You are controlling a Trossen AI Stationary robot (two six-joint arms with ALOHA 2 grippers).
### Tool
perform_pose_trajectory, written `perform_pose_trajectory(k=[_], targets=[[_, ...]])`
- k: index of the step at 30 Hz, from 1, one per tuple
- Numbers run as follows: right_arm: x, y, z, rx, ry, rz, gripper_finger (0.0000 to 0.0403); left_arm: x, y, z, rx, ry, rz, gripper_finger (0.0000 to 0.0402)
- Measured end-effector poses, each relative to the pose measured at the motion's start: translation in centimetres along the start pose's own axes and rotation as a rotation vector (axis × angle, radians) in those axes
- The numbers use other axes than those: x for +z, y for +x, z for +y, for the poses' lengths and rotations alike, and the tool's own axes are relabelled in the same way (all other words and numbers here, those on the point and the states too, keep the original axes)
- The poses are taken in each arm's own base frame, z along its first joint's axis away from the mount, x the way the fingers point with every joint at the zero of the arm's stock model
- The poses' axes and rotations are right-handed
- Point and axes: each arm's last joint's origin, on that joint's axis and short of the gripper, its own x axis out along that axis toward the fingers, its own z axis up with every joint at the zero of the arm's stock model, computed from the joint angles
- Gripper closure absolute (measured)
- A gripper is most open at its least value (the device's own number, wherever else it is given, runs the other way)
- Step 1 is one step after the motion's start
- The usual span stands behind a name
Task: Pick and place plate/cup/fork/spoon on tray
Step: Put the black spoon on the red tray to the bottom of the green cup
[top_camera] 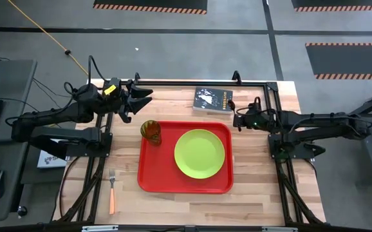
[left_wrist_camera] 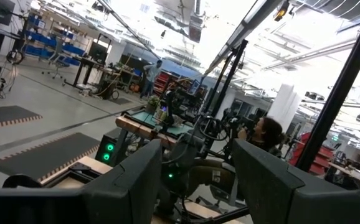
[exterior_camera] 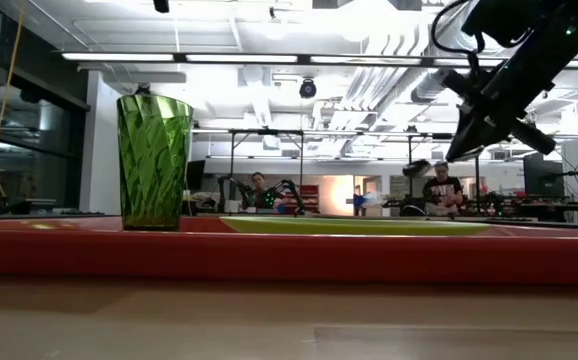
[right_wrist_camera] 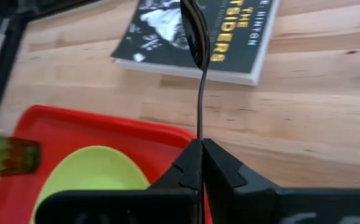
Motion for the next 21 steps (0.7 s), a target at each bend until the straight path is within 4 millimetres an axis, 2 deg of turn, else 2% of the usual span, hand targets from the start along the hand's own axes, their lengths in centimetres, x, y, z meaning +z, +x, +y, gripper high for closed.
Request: perform_pose_trajectory(k=[21], targets=[[-0.8, -0.9, 2.2, 0.195, -0.009, -0.049, 0.0403, 0.0, 0.0, 0.0, -0.001, -0.008, 0.0, 0.0213]])
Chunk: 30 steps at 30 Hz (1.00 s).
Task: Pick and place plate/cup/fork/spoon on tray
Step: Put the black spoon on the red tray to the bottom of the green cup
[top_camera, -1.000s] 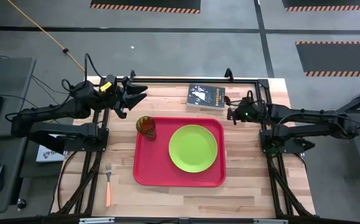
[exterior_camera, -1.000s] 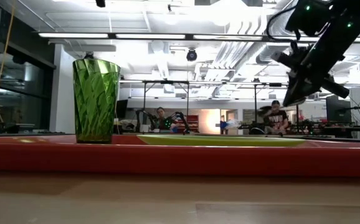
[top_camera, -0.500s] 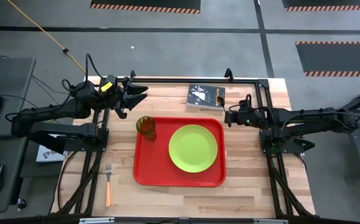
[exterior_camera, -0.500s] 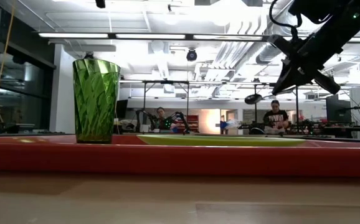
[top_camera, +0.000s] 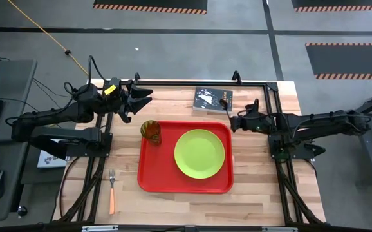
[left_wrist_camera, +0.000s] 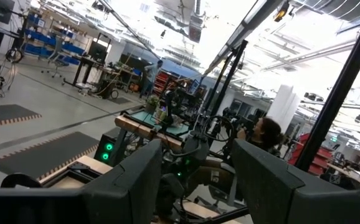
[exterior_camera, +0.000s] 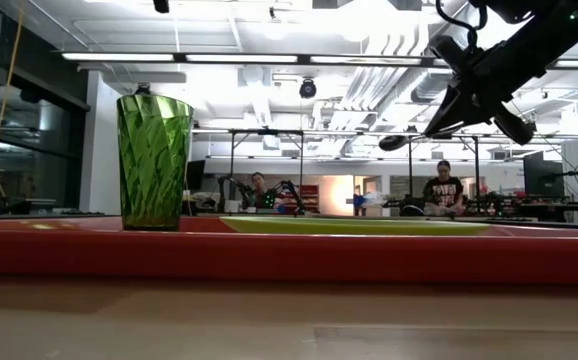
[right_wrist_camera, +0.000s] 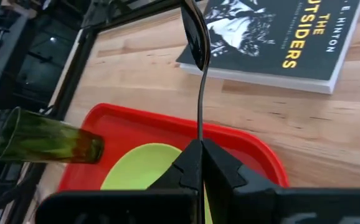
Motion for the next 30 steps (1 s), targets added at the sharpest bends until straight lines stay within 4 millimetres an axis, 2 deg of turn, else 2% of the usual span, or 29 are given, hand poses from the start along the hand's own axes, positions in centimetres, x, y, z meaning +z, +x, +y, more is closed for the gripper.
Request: perform_pose_trajectory(k=[12, 30], targets=[[0.2, -0.3, 1.4, 0.131, -0.006, -0.051, 0.0403, -0.2, 0.2, 0.2, 0.03, -0.001, 0.002, 0.0213], [0.9, -0.6, 2.7, 0.247, -0.034, -0.142, 0.0403, -2.0, 2.3, 1.1, 0.06, -0.006, 0.069, 0.0213]])
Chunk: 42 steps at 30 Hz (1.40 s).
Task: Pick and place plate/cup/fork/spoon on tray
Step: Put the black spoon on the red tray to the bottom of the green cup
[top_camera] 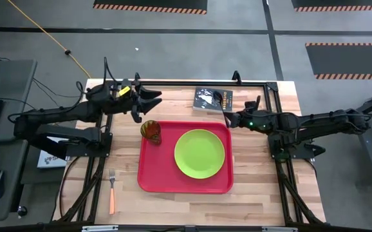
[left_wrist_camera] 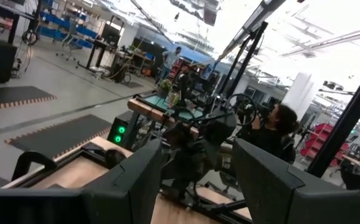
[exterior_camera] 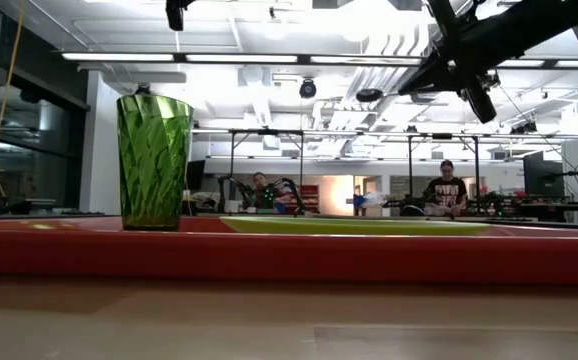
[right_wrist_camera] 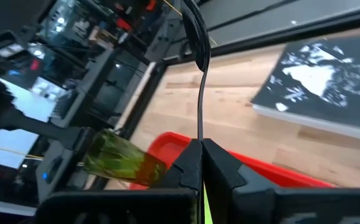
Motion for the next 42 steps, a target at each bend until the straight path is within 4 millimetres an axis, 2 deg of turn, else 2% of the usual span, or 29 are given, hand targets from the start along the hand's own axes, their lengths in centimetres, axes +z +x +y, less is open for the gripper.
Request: perform_pose_trajectory(k=[8, 11, 20, 26, 30, 36, 42], targets=[[0.6, 0.0, 0.9, 0.085, -0.016, -0.061, 0.0403, 0.1, 0.0, 0.1, 0.035, -0.002, -0.019, 0.0213], [0.9, -0.1, 1.2, 0.111, -0.007, -0.09, 0.0403, 0.0, 0.2, 0.3, 0.082, -0.064, -0.033, 0.0213], [1.5, -0.3, 2.1, 0.187, -0.011, -0.159, 0.0403, -2.7, 3.0, 2.2, 0.192, -0.275, 0.032, 0.0213], [1.9, -0.2, 2.8, 0.251, -0.011, -0.216, 0.0403, -4.0, 5.6, 3.3, 0.155, -0.3, -0.026, 0.0213], [1.8, 0.6, 3.4, 0.3, 0.011, -0.251, 0.0403, -5.1, 7.1, 3.8, 0.125, -0.344, -0.071, 0.0213], [1.2, 2.1, 4.2, 0.346, 0.03, -0.263, 0.0403, -7.0, 8.8, 4.8, 0.091, -0.516, -0.077, 0.0213], [1.4, 4.0, 6.6, 0.355, -0.044, -0.259, 0.0403, -8.4, 10.1, 5.1, -0.019, -0.64, -0.069, 0.0203]])
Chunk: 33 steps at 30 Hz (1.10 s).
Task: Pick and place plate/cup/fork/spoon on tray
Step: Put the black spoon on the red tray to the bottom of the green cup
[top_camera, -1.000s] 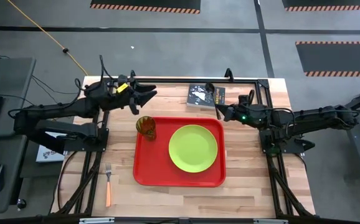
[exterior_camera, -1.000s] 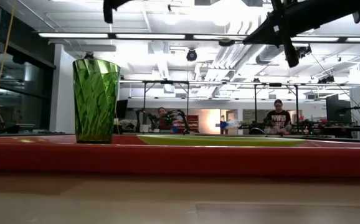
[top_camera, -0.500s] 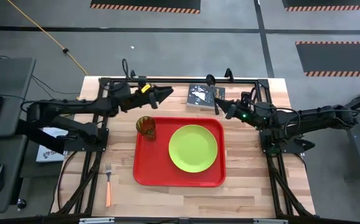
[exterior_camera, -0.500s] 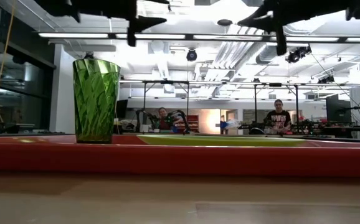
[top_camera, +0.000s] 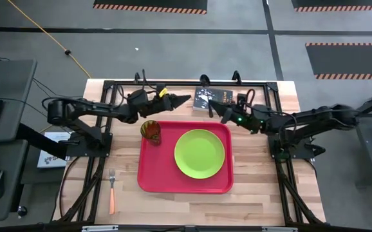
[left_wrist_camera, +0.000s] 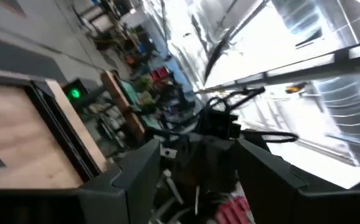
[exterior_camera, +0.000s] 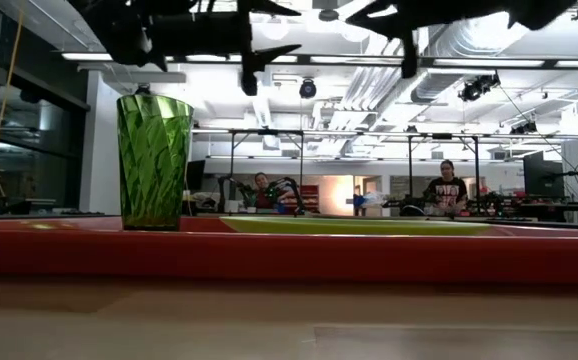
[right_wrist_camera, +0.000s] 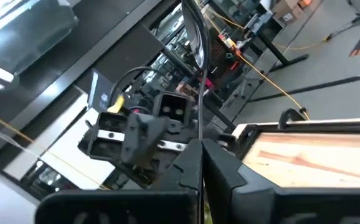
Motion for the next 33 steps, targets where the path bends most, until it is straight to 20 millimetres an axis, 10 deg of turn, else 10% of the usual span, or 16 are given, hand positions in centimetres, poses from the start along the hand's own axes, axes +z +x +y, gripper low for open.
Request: perform_pose_trajectory(k=[23, 33], targets=[[-1.4, 4.0, 0.9, -0.036, -0.025, 0.153, 0.0403, 0.1, 2.3, -0.1, -0.007, 0.136, 0.025, 0.017], [-1.1, 4.2, 0.7, -0.055, -0.034, 0.123, 0.0403, 0.7, 2.3, 0.3, 0.001, 0.141, 0.019, 0.0337]])
